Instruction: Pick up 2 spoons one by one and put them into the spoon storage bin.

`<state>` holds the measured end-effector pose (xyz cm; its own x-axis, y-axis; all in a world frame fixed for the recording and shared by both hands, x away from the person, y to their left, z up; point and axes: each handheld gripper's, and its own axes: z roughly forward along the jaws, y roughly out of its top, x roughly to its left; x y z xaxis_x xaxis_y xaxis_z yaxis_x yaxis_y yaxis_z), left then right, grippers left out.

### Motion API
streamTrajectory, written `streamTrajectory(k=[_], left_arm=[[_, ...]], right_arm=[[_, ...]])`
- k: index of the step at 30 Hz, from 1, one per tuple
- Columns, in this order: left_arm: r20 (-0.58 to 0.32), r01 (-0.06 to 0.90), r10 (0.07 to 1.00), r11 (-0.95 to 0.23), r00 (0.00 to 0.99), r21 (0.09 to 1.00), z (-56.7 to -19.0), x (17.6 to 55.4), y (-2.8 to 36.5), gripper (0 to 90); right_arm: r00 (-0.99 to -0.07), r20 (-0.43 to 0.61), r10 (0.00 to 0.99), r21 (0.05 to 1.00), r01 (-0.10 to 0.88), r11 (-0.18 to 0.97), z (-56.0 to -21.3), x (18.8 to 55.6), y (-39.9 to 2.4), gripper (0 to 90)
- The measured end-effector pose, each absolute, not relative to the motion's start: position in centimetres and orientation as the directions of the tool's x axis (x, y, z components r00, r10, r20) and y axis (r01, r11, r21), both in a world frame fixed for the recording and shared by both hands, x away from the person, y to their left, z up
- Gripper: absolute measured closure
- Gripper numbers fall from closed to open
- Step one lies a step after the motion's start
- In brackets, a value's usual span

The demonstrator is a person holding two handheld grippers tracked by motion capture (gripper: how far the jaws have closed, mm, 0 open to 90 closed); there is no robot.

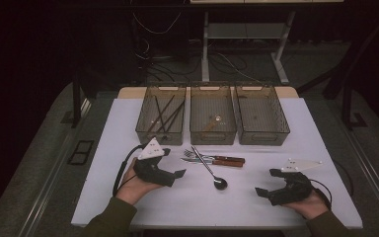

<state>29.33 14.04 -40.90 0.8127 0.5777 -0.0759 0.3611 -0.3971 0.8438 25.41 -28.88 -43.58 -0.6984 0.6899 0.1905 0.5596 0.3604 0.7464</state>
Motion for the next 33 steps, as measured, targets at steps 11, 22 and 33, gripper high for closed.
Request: streamTrajectory(k=[11,22,33], left_arm=[[-0.09,0.373,0.585,-0.385,0.806,0.844,-42.5,27.1,16.0,0.0],[-0.095,0.376,0.577,-0.392,0.811,0.84,-43.2,26.8,15.9,0.0],[-0.095,0.381,0.579,-0.397,0.81,0.835,-43.4,27.0,15.8,2.4]], right_arm=[[-0.716,0.212,0.665,0.736,0.564,0.374,-43.2,25.5,-27.5,15.8],[-0.732,0.233,0.64,0.739,0.561,0.373,-42.7,26.1,-25.7,24.4],[-0.773,0.257,0.58,0.746,0.54,0.39,-42.3,26.3,-24.0,50.5]])
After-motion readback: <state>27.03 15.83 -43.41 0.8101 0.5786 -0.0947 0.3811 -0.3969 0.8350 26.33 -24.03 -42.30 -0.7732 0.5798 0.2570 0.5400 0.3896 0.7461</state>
